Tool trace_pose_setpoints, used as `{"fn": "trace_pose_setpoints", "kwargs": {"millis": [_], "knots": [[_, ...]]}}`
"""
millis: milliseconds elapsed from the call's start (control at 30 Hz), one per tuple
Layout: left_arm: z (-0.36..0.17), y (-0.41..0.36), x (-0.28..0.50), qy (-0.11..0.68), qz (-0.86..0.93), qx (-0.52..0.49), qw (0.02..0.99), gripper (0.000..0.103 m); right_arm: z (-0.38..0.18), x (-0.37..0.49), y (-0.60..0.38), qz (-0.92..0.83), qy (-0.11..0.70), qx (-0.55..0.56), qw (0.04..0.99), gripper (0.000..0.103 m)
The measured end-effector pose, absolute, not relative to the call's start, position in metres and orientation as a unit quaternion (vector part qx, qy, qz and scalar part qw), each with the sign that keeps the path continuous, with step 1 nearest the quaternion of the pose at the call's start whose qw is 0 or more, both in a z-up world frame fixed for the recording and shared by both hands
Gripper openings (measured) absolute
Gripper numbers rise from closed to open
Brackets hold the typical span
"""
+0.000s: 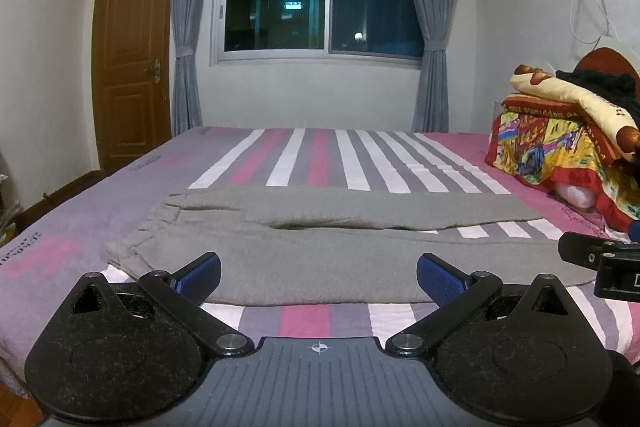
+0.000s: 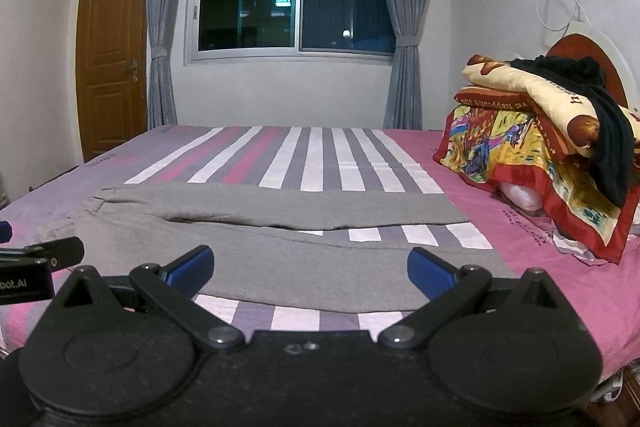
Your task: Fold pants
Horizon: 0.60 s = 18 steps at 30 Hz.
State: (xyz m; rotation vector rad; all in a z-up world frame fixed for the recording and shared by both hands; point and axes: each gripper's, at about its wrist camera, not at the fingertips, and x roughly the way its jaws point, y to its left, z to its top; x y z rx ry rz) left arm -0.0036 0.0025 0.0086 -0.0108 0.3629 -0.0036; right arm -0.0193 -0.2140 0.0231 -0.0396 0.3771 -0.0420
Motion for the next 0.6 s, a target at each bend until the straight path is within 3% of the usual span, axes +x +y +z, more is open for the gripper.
{"fn": "trace_pose_setpoints", "kwargs": {"millis": [600], "knots": [[0.0112,0.0006,-0.0051,0.179,-0.003,-0.004,0.984,0.103,0.0251,-0.0195,-0.212,-0.019,0.186,-0.023,0.982,0.102]]}}
